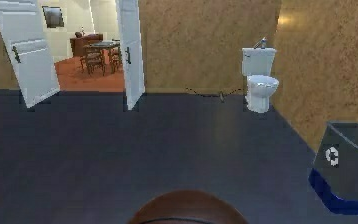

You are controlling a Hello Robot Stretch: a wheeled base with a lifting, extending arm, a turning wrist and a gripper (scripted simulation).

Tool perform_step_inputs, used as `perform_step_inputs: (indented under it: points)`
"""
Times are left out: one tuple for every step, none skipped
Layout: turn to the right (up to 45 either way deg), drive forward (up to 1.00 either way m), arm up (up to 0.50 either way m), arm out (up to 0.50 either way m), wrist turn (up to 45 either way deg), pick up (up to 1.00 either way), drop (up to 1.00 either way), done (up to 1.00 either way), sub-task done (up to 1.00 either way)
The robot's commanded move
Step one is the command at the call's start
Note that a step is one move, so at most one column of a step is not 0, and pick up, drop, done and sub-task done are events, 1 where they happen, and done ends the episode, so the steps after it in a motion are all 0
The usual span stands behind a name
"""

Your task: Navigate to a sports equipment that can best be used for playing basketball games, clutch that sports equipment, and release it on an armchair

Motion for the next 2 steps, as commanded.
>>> perform_step_inputs:
  points:
    - [-27.0, 0.0, 0.0, 0.0, 0.0, 0.0, 0.0, 0.0, 0.0]
    - [0.0, 1.0, 0.0, 0.0, 0.0, 0.0, 0.0, 0.0, 0.0]
